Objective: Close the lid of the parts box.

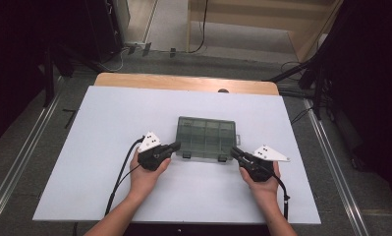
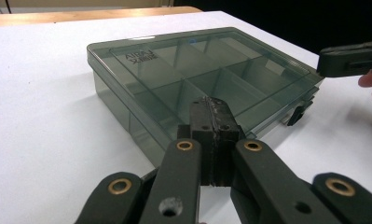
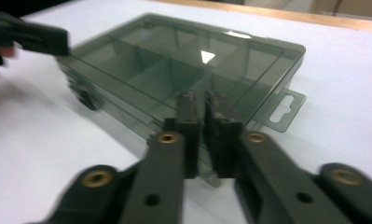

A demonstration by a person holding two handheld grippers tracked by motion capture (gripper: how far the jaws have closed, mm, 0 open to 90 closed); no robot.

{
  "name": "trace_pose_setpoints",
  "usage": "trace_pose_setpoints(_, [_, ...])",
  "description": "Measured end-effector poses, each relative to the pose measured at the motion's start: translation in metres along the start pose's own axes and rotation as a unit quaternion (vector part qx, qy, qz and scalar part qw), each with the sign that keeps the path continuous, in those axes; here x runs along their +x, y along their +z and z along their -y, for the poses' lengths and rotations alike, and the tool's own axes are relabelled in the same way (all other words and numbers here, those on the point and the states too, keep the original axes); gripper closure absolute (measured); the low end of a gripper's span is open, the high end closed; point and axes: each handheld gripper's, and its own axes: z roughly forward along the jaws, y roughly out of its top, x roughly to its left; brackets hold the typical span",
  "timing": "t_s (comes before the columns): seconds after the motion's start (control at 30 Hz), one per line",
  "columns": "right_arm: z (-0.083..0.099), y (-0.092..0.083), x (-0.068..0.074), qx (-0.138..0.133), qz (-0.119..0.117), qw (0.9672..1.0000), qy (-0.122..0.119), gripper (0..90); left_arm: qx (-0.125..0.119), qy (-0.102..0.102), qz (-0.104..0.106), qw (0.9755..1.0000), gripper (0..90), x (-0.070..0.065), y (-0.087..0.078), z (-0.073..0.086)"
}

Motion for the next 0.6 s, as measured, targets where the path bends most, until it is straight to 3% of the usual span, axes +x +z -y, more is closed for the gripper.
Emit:
trace_pose_setpoints(0.17, [-0.003,-0.018,-0.009,-0.034,0.004,0.9994,0.011,52.8,-0.001,-0.001,0.0,1.0,90.0,0.0,0.0,0.0])
trace_pose_setpoints(0.23, [-0.003,-0.025,-0.013,-0.046,0.002,0.9988,0.014,35.2,-0.001,-0.001,0.0,1.0,90.0,0.0,0.0,0.0])
trace_pose_setpoints(0.3, [-0.003,-0.029,-0.013,-0.045,0.019,0.9987,0.013,15.1,-0.001,0.0,0.0,1.0,90.0,0.0,0.0,0.0])
trace_pose_setpoints(0.43, [-0.001,-0.036,-0.012,-0.038,0.039,0.9985,0.003,0.0,-0.001,-0.002,0.001,1.0,90.0,0.0,0.0,0.0])
trace_pose_setpoints(0.6, [0.006,-0.042,-0.014,-0.03,0.041,0.9987,-0.008,0.0,-0.001,-0.002,0.0,1.0,90.0,0.0,0.0,0.0])
